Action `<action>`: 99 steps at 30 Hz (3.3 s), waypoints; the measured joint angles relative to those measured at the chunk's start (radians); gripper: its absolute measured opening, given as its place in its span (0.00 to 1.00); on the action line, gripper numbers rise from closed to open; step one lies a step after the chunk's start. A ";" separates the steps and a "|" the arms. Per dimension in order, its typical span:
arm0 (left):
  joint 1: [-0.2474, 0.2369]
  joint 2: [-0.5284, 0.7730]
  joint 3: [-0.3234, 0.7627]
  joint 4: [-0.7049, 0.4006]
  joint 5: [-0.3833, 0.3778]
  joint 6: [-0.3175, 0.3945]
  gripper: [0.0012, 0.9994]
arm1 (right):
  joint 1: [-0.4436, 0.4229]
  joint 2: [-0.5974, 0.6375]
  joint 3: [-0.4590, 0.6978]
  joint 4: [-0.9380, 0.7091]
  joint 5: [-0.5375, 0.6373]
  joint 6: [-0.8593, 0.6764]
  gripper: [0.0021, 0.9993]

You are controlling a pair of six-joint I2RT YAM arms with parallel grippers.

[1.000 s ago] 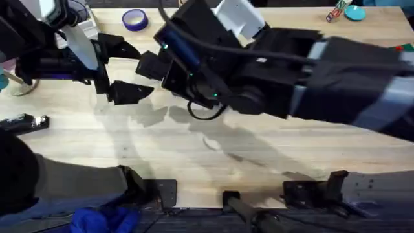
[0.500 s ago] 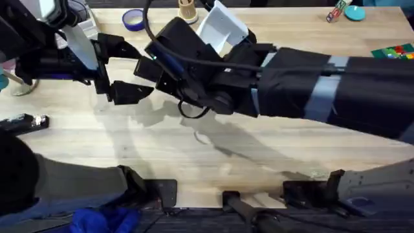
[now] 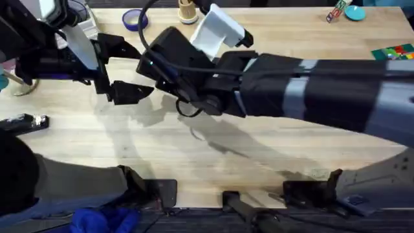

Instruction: Unzip the bag, pick up the pens from the table one at a time and place them inside, then zip the bag closed.

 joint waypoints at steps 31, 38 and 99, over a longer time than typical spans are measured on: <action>0.000 0.000 0.000 0.000 0.000 0.000 0.99 | -0.071 0.129 -0.001 0.129 -0.005 -0.074 0.76; 0.000 0.000 0.000 0.000 0.000 0.000 0.99 | -0.080 0.129 -0.001 0.121 -0.007 -0.074 0.61; 0.000 0.000 0.000 0.000 0.000 0.000 0.99 | -0.106 0.024 -0.001 0.147 -0.050 -0.234 0.03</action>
